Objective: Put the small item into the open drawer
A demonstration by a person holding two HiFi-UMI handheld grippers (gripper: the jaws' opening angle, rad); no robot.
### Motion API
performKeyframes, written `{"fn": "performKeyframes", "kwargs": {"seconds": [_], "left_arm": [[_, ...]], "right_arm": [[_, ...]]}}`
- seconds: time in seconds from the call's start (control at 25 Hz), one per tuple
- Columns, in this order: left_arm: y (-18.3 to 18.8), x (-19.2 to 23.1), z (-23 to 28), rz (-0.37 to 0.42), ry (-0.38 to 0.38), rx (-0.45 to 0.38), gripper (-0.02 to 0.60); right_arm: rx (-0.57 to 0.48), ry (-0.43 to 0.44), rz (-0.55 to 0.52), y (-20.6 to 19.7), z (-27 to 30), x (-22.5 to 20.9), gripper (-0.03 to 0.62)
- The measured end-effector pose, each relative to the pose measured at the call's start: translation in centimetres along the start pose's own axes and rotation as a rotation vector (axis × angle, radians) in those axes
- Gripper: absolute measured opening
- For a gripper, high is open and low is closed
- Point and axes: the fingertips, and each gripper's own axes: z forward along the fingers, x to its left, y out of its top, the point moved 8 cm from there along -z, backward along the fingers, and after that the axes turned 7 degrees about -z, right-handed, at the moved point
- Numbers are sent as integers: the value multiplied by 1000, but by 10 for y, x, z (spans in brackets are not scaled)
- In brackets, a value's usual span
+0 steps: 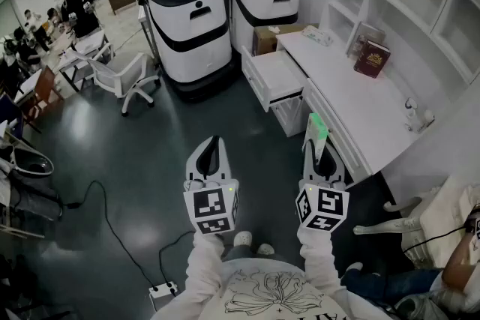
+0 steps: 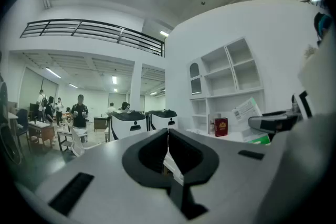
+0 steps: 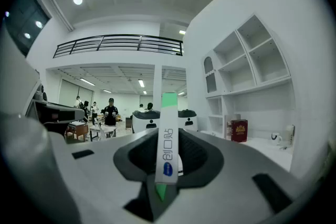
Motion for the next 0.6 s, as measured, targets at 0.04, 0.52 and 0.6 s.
{"fn": "performKeyframes", "kwargs": {"seconds": [0.04,0.52,0.6], "left_arm": [[0,1,2,0,0,0,8],[-7,20,35,-4,-19,15,8],[-9,26,40,-6,-25,21,8]], "right_arm": [[0,0,-1,0,2,0,91],[0,-12,8,-7,35,15,91],[4,-18,12,-8,40,19,91]]}}
